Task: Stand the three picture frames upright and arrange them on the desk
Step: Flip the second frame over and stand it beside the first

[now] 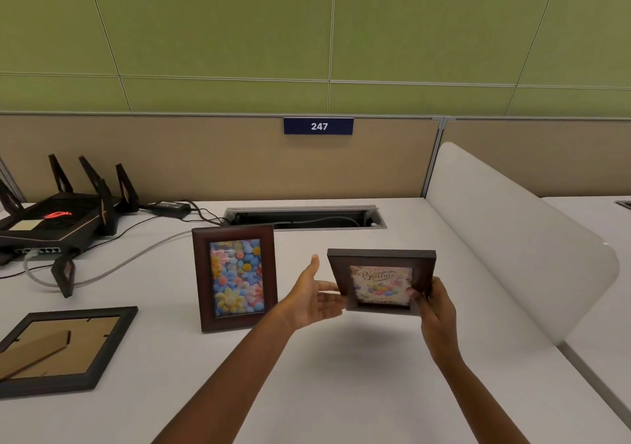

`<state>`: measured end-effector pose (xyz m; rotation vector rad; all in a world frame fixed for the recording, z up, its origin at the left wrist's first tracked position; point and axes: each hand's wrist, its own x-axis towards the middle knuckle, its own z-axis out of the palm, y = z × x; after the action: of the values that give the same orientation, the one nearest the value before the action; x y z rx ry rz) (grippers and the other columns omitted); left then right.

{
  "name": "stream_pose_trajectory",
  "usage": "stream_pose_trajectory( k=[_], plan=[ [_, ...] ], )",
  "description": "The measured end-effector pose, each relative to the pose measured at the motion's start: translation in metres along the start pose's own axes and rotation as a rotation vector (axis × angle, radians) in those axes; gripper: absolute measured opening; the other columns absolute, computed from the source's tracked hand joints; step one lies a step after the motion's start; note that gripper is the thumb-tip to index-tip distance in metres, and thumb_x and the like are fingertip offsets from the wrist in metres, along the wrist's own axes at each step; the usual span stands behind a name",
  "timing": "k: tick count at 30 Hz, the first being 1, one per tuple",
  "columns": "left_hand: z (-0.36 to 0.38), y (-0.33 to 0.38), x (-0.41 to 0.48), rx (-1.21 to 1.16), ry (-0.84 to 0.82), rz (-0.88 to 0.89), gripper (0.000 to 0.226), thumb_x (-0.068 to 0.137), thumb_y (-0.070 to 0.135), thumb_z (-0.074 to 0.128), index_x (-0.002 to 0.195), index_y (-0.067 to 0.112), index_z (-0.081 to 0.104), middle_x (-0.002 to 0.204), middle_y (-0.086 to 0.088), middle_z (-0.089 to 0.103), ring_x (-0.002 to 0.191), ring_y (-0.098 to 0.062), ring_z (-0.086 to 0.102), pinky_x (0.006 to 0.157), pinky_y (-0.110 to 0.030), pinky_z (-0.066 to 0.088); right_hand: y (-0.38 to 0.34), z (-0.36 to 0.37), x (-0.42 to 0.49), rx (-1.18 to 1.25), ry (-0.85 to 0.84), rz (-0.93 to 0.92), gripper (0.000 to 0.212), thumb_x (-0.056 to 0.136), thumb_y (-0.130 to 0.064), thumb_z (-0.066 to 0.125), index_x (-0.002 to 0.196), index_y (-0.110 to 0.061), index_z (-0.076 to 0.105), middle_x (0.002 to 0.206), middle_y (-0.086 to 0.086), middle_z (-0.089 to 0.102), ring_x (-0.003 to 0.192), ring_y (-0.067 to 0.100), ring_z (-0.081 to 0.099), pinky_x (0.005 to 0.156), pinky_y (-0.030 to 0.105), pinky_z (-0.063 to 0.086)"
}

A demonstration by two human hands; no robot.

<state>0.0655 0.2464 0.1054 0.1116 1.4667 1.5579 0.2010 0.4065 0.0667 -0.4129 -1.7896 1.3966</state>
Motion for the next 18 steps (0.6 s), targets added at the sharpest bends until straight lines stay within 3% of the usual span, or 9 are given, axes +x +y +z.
stream_pose_trajectory(
  k=[3,7,18],
  plan=[
    [-0.001,-0.004,0.004,0.183,0.077,0.008,0.078,0.087,0.065,0.013,0.125,0.006,0.048,0.135,-0.019,0.048,0.123,-0.032,0.045,0.104,-0.041,0.038,0.001,0.003,0.002,0.059,-0.041,0.054,0.020,0.088,0.004,0.047,0.098,-0.013,0.050,0.093,0.004,0.061,0.089,0.013,0.061,0.063,0.010,0.054],
    [-0.002,-0.007,0.008,0.245,0.129,0.040,0.080,0.087,0.064,0.007,0.132,0.009,0.044,0.142,-0.016,0.041,0.131,-0.032,0.036,0.110,-0.043,0.030,0.004,0.007,0.006,0.090,-0.104,0.113,0.019,0.089,0.003,0.046,0.102,-0.010,0.050,0.098,0.009,0.061,0.090,0.016,0.062,0.064,0.013,0.056],
    [-0.003,-0.009,0.033,-0.059,0.160,0.264,0.070,0.089,0.059,0.005,0.138,0.020,0.035,0.147,-0.010,0.039,0.136,-0.030,0.035,0.117,-0.050,0.019,0.014,0.029,0.019,0.221,-0.181,0.260,0.022,0.091,-0.001,0.045,0.108,-0.013,0.049,0.107,0.006,0.059,0.097,0.019,0.059,0.065,0.011,0.056]
  ],
)
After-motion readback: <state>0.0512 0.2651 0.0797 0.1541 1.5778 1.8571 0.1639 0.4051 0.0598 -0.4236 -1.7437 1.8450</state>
